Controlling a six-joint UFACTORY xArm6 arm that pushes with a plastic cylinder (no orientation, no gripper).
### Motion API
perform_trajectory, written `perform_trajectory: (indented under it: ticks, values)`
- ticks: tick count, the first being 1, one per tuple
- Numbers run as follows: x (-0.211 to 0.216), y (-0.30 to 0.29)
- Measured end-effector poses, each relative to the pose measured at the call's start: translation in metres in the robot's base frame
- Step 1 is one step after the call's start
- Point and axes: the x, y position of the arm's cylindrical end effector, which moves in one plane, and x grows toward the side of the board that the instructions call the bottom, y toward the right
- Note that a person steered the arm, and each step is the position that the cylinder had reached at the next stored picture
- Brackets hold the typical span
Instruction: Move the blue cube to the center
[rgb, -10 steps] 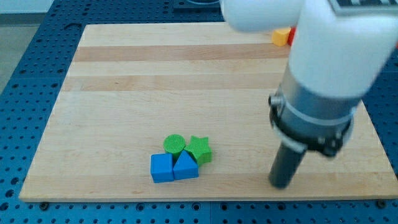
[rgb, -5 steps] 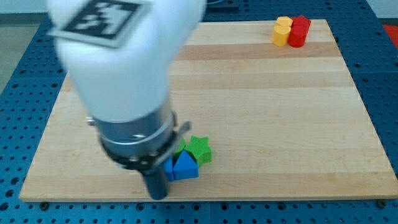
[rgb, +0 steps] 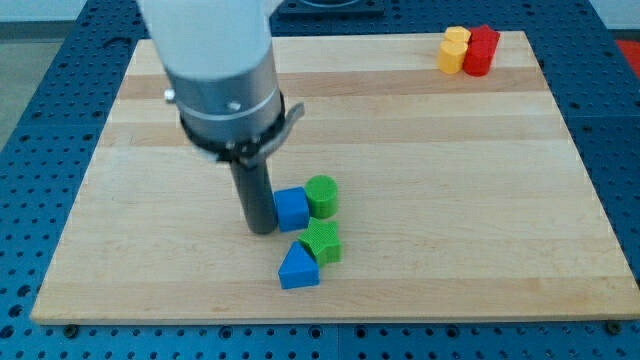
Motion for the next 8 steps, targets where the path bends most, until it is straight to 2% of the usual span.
perform_trajectory:
  ticks: [1,2,3,5,6,7,8]
  values:
    - [-0.011,-0.001]
    - [0.020,-0.005]
    - [0.027,0.001]
    - [-0.050,0.014]
    - [-0.068,0.014]
    - [-0.072,-0.011]
    - [-0.113,-0.003]
